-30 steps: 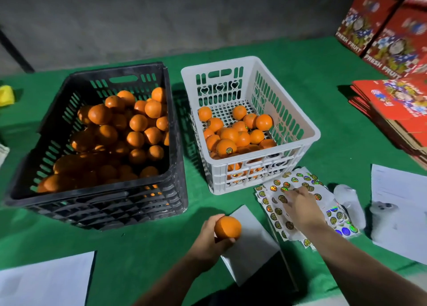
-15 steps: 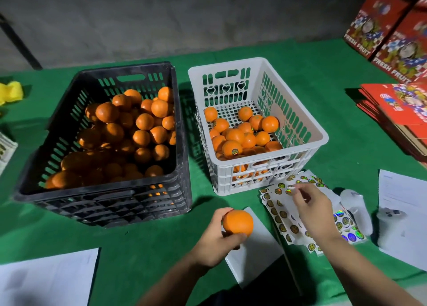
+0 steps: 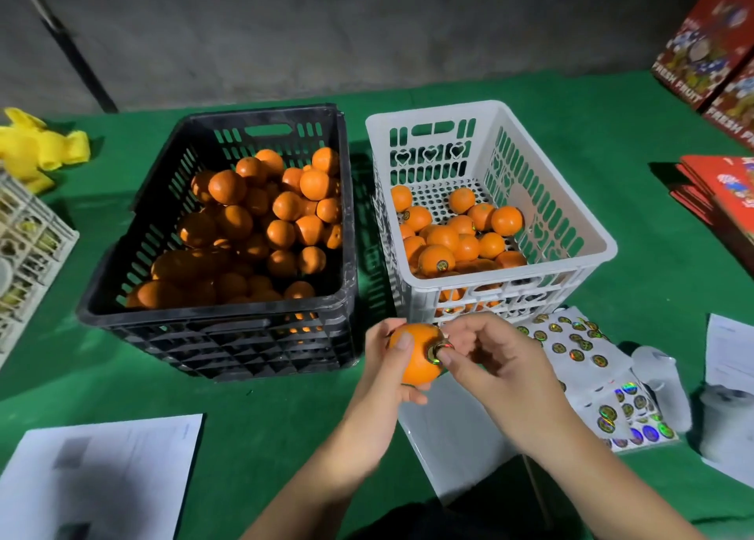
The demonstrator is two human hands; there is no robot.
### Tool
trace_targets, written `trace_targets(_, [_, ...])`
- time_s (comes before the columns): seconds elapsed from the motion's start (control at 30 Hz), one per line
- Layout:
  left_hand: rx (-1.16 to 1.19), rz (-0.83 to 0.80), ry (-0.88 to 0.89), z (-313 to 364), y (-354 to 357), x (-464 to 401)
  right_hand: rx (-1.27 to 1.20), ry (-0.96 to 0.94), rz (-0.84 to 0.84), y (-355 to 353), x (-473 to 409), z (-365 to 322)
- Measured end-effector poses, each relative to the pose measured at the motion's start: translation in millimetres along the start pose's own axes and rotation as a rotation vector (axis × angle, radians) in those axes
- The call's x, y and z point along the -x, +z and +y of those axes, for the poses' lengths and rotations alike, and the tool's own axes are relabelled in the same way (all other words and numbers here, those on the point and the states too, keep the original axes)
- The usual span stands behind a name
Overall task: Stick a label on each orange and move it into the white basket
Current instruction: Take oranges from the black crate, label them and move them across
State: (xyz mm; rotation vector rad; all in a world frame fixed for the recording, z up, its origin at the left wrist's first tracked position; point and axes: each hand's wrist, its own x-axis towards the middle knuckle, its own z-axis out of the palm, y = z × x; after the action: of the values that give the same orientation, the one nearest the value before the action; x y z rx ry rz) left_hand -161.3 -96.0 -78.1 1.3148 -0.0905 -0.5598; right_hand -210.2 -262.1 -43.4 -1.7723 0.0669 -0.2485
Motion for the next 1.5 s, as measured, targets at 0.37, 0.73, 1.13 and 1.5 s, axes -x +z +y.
trace_targets(0.37, [-0.296, 0.026, 0.199, 13.2, 4.6, 7.9, -0.009, 0.056, -0.032, 7.9, -8.7, -26.6])
trace_targets(0.73, [-0.437, 0.025, 0.234, 12.7, 6.0, 3.3, -0.415, 0.287, 0.116, 5.2, -6.6, -25.3])
trace_targets(1.13, [-0.23, -0.035, 0.012, 5.6, 0.8, -1.4, -0.026, 0.088, 0.147, 21.9, -3.6, -21.7])
trace_targets(1.5, [0.021, 0.154, -0.211, -6.8, -40.7, 13.5, -0.312, 0.095, 0.387, -35.2, -45.2, -40.5])
